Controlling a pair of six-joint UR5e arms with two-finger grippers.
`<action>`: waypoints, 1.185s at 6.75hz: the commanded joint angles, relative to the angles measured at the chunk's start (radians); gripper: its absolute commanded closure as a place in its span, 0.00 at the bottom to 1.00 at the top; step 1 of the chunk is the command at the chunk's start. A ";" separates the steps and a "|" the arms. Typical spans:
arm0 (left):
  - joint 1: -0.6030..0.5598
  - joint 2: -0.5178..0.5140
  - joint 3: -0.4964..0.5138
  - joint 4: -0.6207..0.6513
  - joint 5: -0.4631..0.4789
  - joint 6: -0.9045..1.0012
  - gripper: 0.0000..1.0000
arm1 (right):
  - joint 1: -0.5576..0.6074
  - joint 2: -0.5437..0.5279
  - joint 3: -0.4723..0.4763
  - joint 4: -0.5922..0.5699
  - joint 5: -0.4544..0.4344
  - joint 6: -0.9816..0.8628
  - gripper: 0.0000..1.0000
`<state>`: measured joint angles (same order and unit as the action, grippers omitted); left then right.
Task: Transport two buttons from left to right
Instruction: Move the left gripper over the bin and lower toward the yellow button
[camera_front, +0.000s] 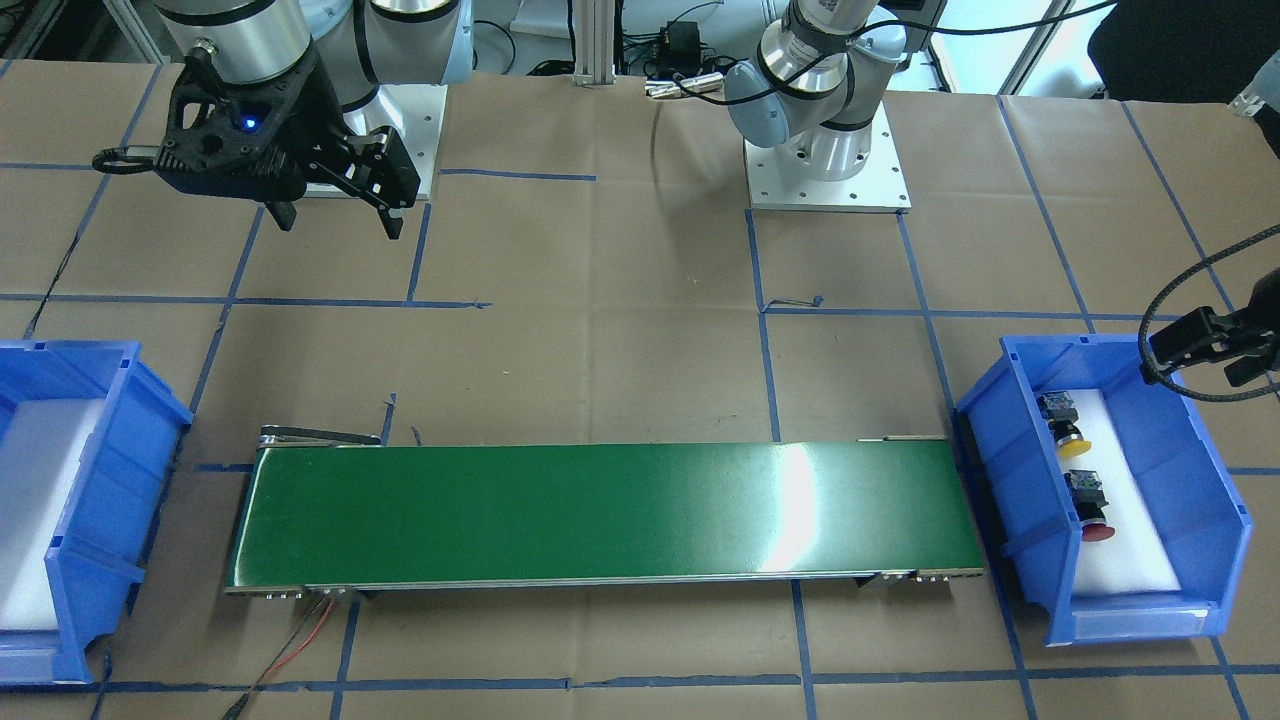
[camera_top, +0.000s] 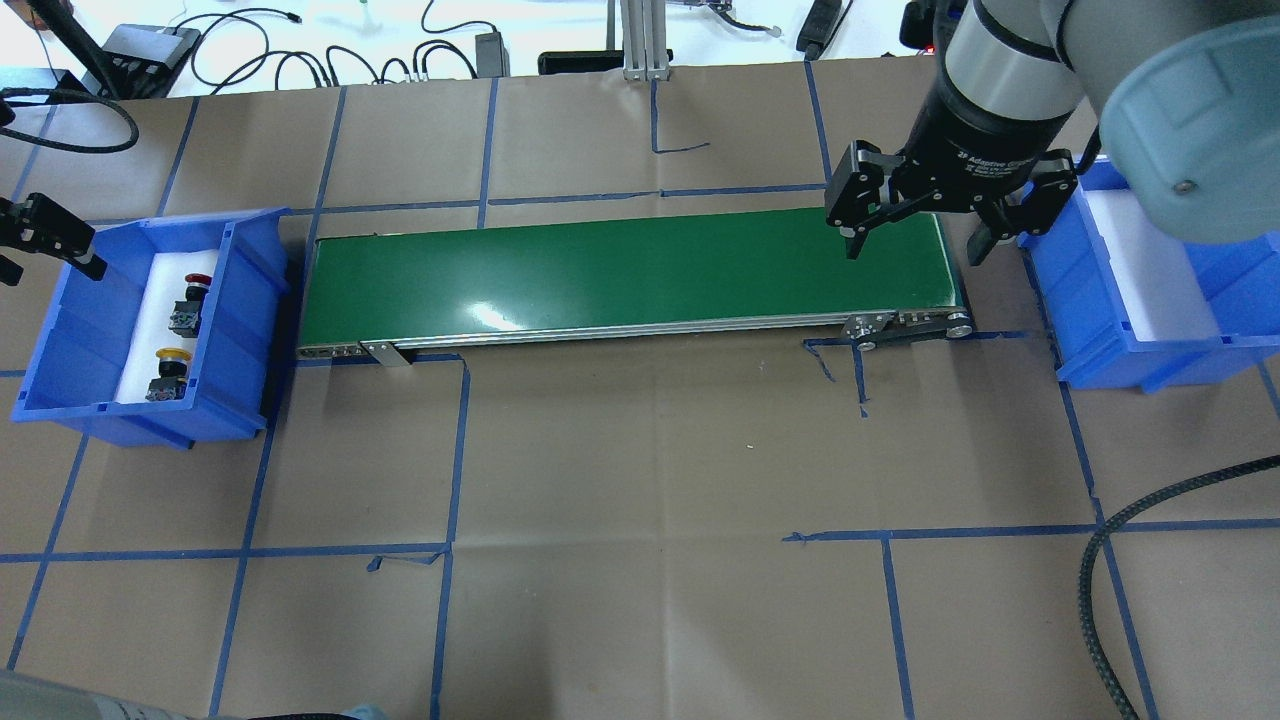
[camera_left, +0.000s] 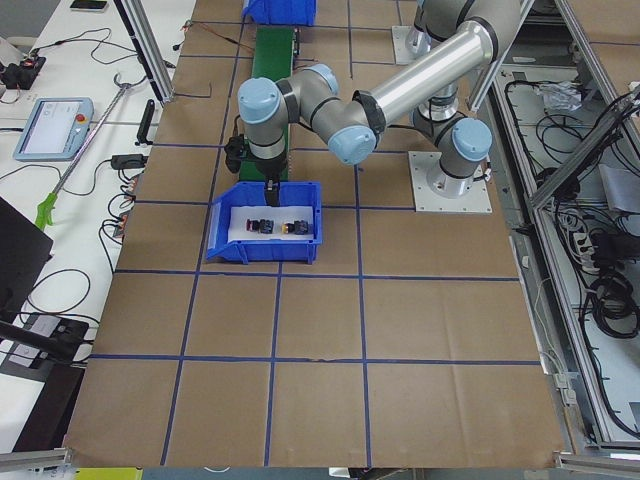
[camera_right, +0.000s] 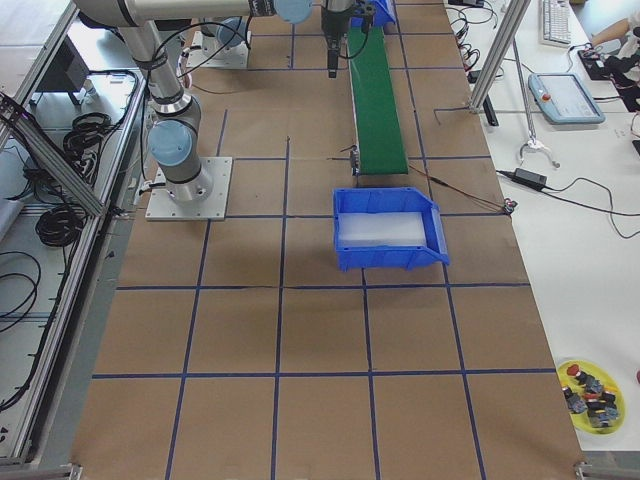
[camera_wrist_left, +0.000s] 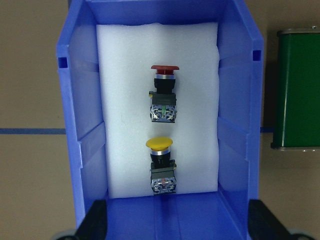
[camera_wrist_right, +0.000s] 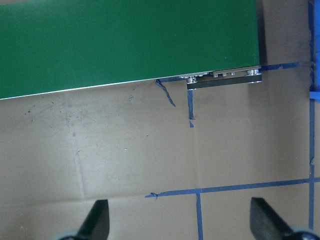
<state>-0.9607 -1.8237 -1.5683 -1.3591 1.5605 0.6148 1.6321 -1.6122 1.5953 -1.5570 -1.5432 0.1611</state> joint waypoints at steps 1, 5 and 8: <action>0.005 -0.002 -0.146 0.209 0.001 0.003 0.01 | 0.000 0.000 0.000 0.000 0.000 0.000 0.00; 0.014 -0.003 -0.333 0.389 0.001 0.003 0.01 | 0.000 0.000 0.002 -0.001 0.000 0.000 0.00; 0.043 -0.011 -0.398 0.464 0.001 0.005 0.01 | 0.000 0.000 0.000 -0.001 0.000 0.001 0.00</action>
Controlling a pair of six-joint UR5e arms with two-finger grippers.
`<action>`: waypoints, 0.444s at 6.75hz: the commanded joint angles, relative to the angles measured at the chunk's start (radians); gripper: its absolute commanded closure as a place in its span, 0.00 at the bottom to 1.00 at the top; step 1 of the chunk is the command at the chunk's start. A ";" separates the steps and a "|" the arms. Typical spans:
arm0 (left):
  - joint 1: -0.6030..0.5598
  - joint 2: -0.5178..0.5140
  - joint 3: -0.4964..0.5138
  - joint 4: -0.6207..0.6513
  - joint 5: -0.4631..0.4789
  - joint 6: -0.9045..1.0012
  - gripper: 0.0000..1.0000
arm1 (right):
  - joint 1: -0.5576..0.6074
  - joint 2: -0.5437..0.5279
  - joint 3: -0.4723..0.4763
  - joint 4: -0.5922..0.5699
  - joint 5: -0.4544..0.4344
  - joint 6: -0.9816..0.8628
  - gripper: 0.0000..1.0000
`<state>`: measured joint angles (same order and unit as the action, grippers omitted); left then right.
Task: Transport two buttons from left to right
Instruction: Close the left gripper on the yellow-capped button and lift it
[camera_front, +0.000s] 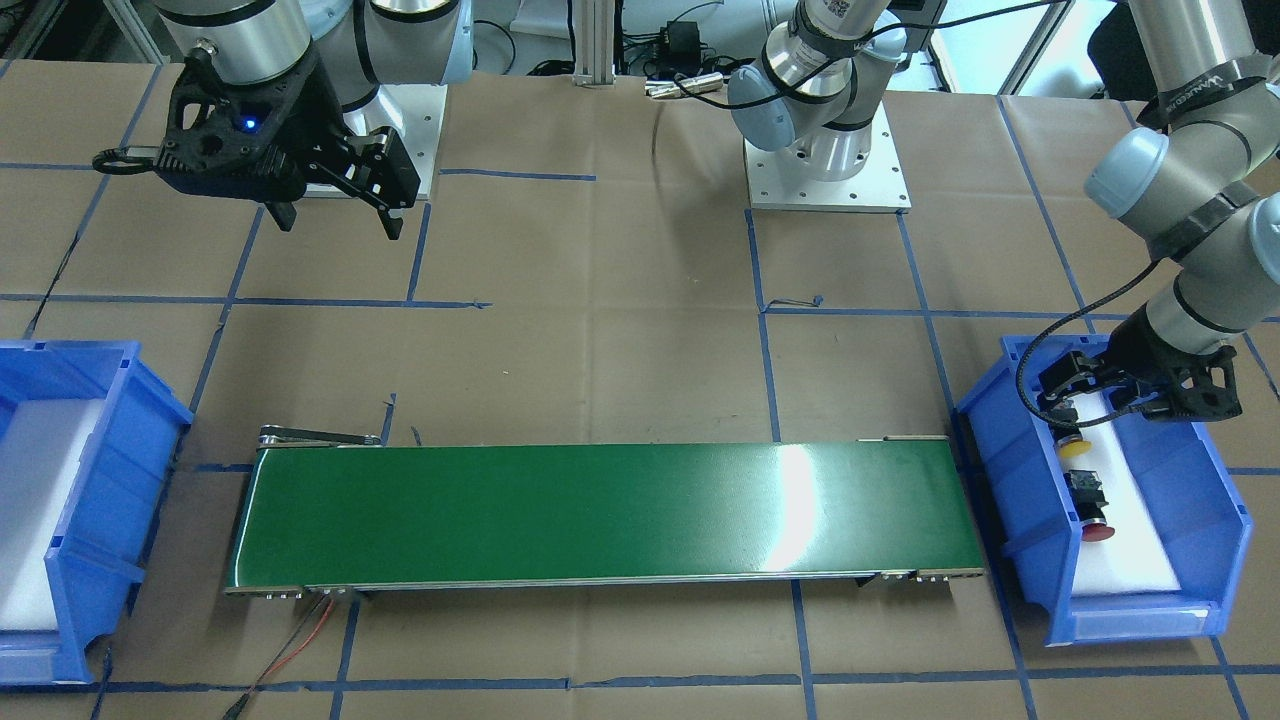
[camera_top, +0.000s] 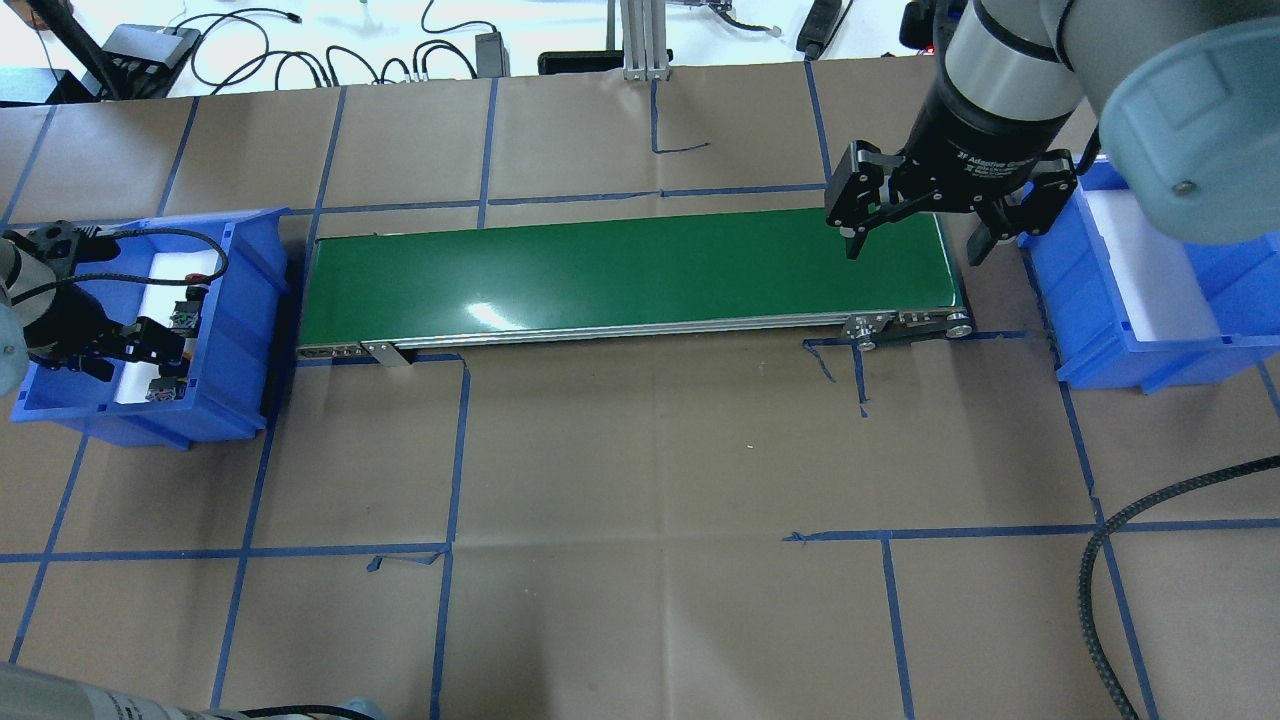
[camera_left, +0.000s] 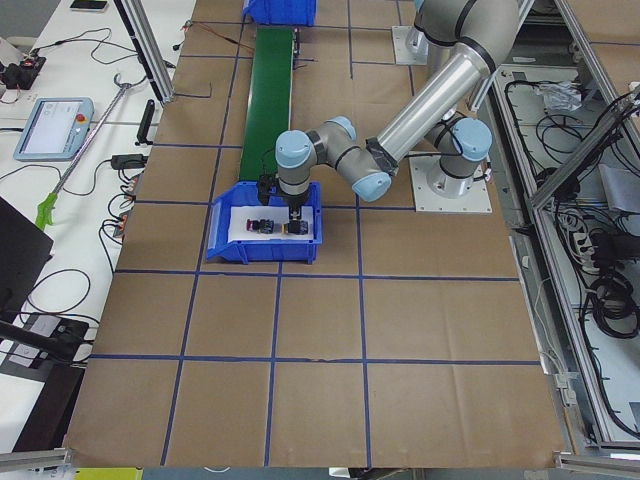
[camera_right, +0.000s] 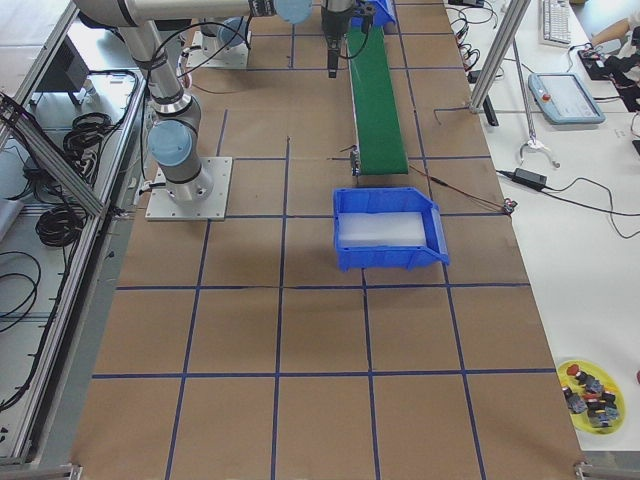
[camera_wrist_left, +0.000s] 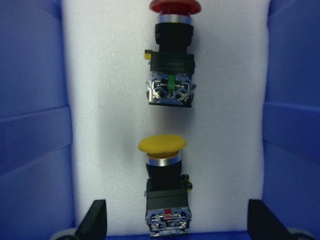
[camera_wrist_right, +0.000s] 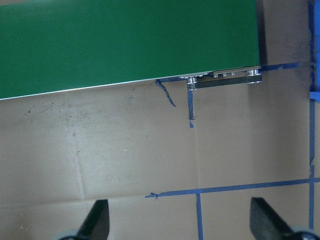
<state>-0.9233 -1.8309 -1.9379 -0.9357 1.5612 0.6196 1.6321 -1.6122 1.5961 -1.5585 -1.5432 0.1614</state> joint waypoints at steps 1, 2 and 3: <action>0.004 -0.024 -0.053 0.090 -0.001 -0.001 0.01 | 0.000 0.000 -0.001 0.001 0.000 0.001 0.00; 0.004 -0.036 -0.056 0.109 -0.001 -0.001 0.01 | 0.000 0.000 -0.001 0.002 0.000 0.001 0.00; 0.004 -0.039 -0.056 0.109 -0.003 -0.001 0.01 | 0.000 0.000 -0.001 0.000 0.000 0.001 0.00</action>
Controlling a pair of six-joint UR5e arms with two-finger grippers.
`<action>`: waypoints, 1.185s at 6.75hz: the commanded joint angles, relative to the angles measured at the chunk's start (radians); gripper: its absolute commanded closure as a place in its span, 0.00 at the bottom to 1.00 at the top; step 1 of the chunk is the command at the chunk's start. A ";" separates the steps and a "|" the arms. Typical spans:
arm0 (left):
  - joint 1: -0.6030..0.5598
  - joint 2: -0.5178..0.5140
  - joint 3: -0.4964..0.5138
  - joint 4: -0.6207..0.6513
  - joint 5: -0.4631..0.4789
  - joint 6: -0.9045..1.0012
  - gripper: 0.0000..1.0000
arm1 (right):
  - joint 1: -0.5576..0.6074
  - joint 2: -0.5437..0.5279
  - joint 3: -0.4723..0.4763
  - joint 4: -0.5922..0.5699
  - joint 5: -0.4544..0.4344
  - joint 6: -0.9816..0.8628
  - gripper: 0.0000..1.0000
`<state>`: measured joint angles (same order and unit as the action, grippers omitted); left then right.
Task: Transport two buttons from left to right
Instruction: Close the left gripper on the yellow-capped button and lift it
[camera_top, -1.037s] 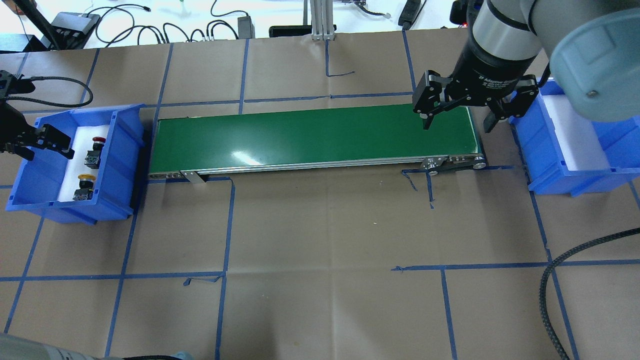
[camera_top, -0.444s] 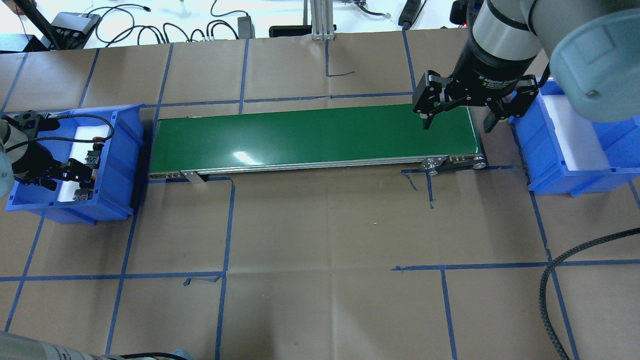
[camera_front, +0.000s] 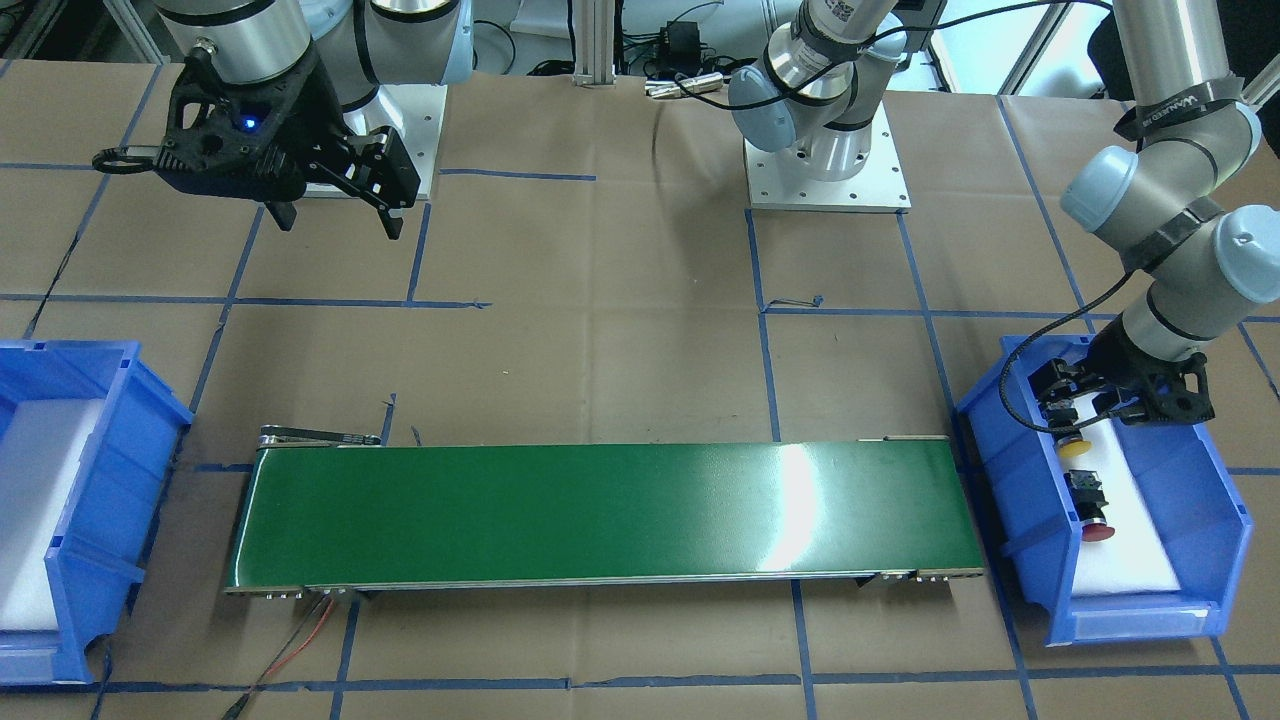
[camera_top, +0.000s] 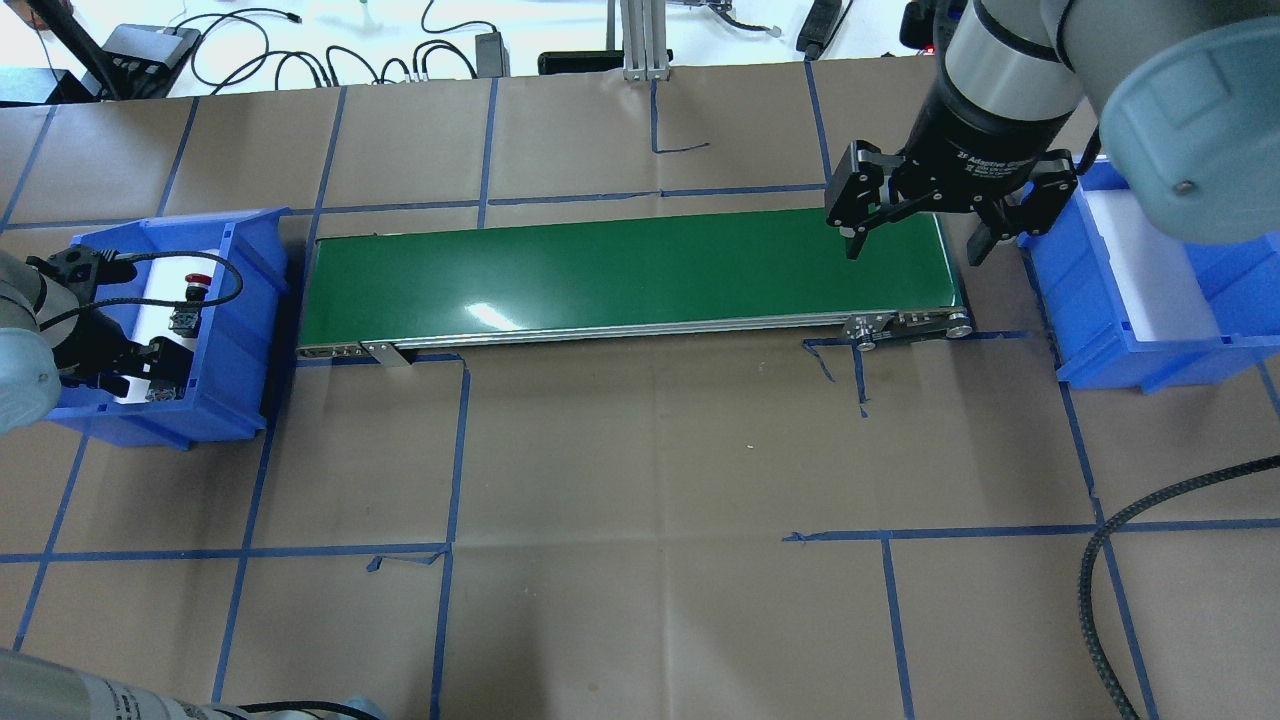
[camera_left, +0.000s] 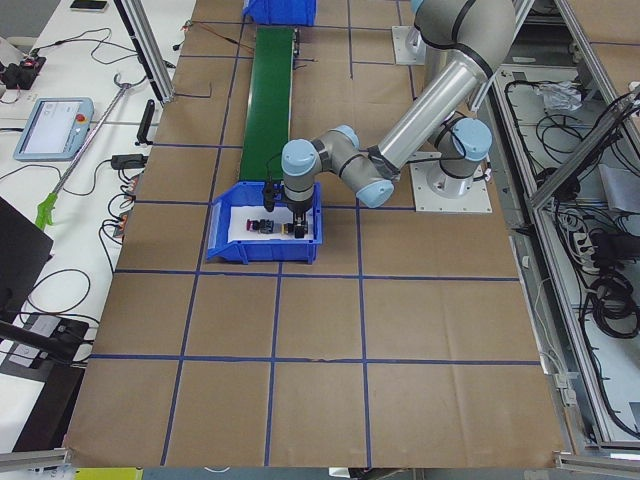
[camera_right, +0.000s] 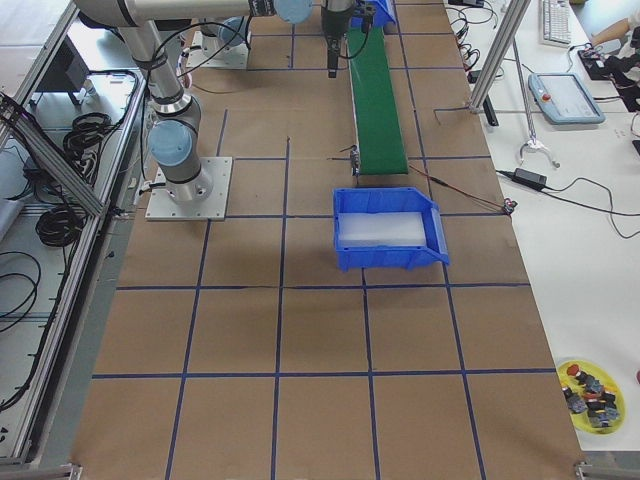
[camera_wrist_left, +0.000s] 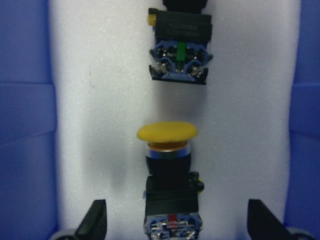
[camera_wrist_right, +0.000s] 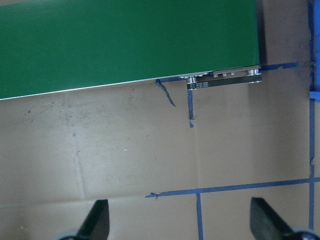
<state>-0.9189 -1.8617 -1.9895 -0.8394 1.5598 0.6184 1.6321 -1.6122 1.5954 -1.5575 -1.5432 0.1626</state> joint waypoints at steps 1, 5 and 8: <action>0.000 -0.011 -0.005 0.013 0.000 0.000 0.01 | 0.000 0.000 0.000 -0.001 0.000 0.000 0.00; 0.000 -0.020 0.001 0.039 -0.001 -0.002 0.47 | 0.000 0.000 0.000 -0.001 0.000 0.000 0.00; 0.000 -0.014 0.017 0.037 -0.003 -0.008 0.90 | 0.000 0.000 0.000 -0.003 0.000 0.000 0.00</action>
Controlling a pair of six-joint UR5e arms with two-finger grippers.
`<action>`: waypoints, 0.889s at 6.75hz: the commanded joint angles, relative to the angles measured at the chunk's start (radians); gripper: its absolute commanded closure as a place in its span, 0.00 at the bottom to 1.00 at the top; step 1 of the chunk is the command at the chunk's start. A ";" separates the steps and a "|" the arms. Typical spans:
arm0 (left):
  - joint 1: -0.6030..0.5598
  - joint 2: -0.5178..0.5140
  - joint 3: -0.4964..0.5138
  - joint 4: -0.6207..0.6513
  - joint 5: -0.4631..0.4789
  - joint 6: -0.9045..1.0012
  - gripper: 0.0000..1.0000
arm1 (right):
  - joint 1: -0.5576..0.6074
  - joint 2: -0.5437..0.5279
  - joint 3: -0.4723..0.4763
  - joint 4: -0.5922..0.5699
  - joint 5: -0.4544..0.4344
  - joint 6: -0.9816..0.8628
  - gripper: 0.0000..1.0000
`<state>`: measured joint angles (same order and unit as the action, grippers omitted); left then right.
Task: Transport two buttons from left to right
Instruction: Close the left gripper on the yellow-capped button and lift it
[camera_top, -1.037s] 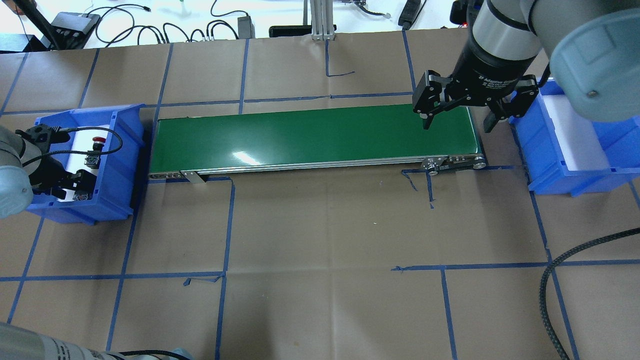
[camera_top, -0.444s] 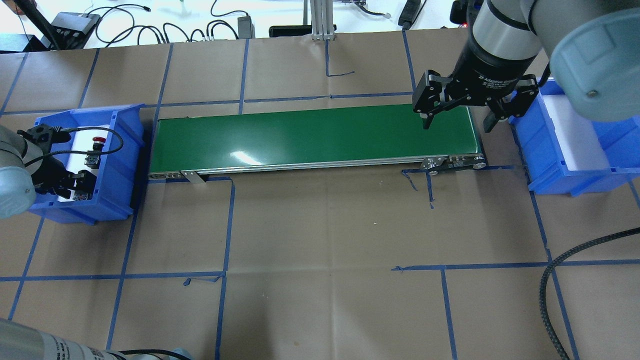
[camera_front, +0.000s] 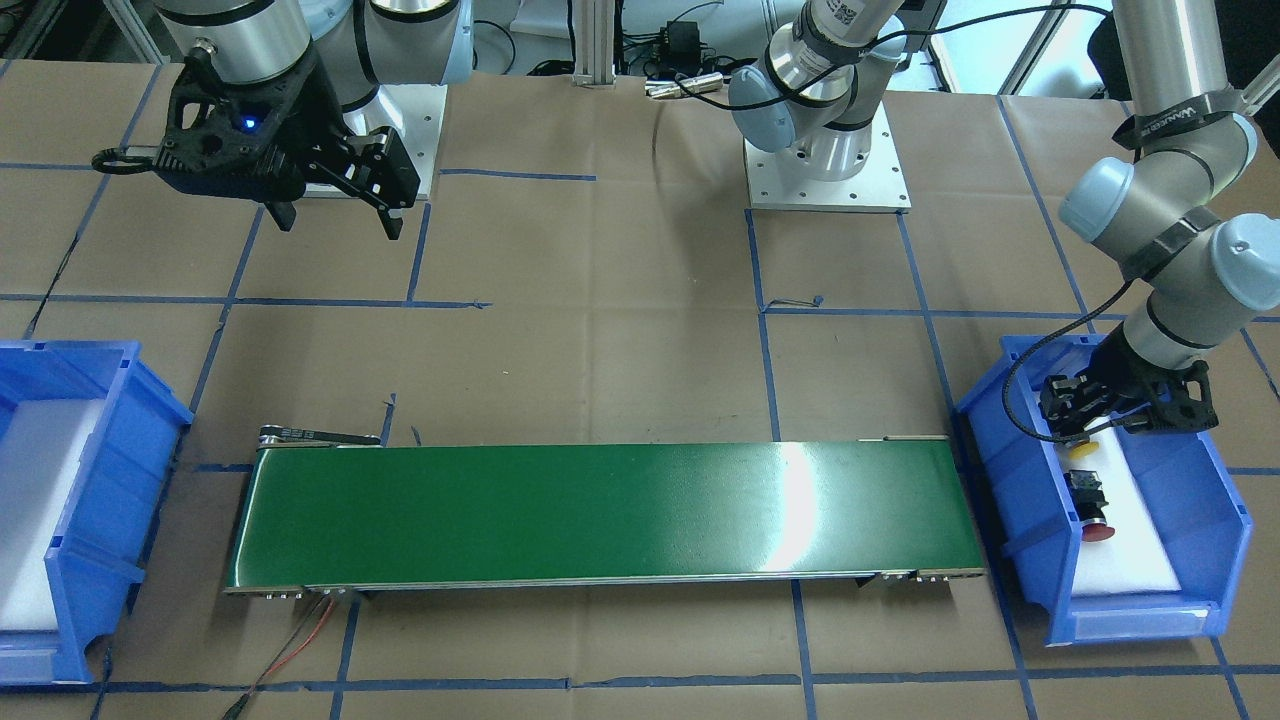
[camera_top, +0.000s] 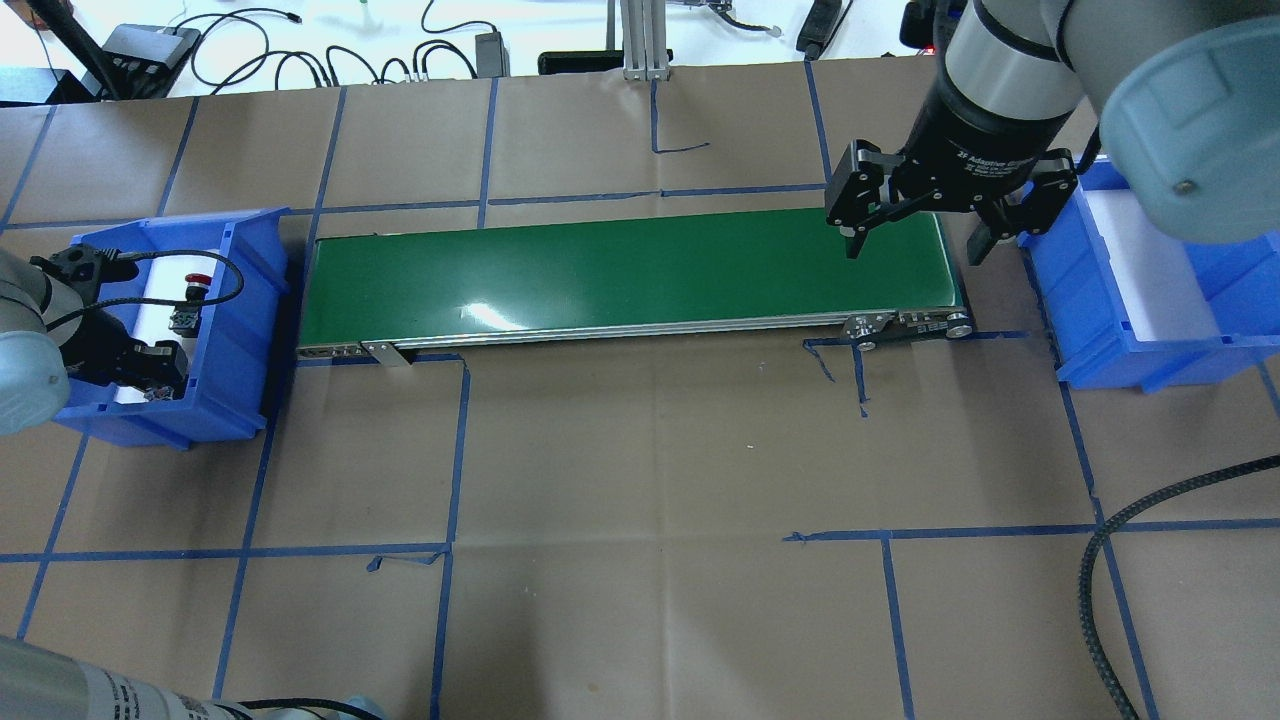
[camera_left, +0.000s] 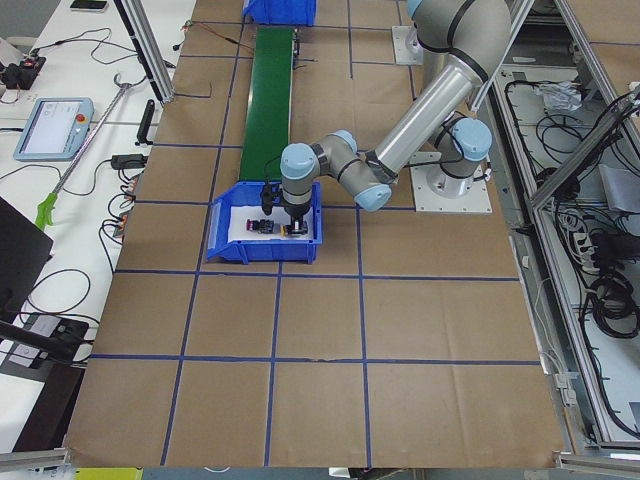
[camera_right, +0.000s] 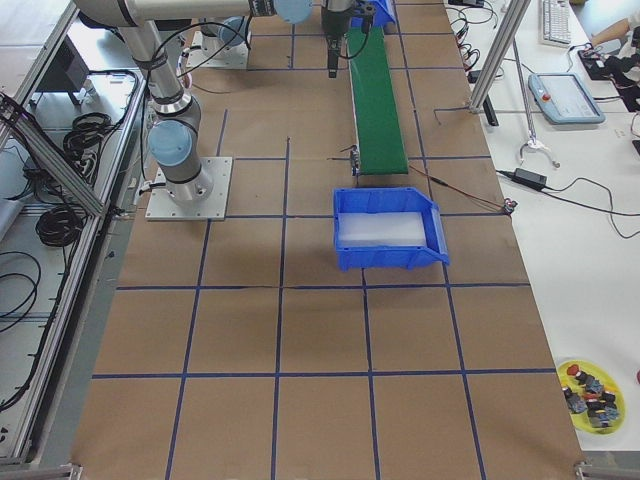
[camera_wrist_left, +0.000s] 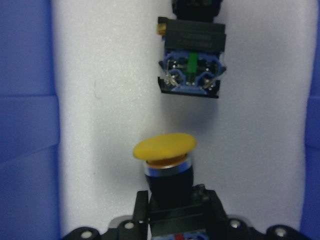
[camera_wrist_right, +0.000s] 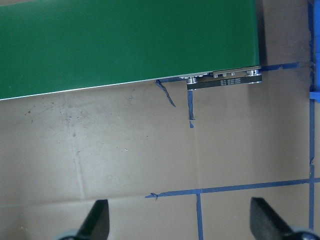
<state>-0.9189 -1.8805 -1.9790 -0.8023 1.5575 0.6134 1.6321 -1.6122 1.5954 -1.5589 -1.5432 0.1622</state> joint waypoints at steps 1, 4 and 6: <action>-0.002 0.017 0.032 -0.012 -0.002 -0.003 0.92 | 0.000 0.000 0.000 0.000 0.000 0.000 0.00; -0.009 0.034 0.225 -0.211 0.003 0.003 0.92 | -0.002 0.000 0.000 -0.001 0.002 -0.001 0.00; -0.031 0.050 0.372 -0.421 0.004 0.005 0.91 | -0.002 0.000 0.000 -0.001 0.000 -0.001 0.00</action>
<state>-0.9366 -1.8377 -1.6921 -1.1052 1.5611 0.6167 1.6307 -1.6122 1.5953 -1.5600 -1.5420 0.1611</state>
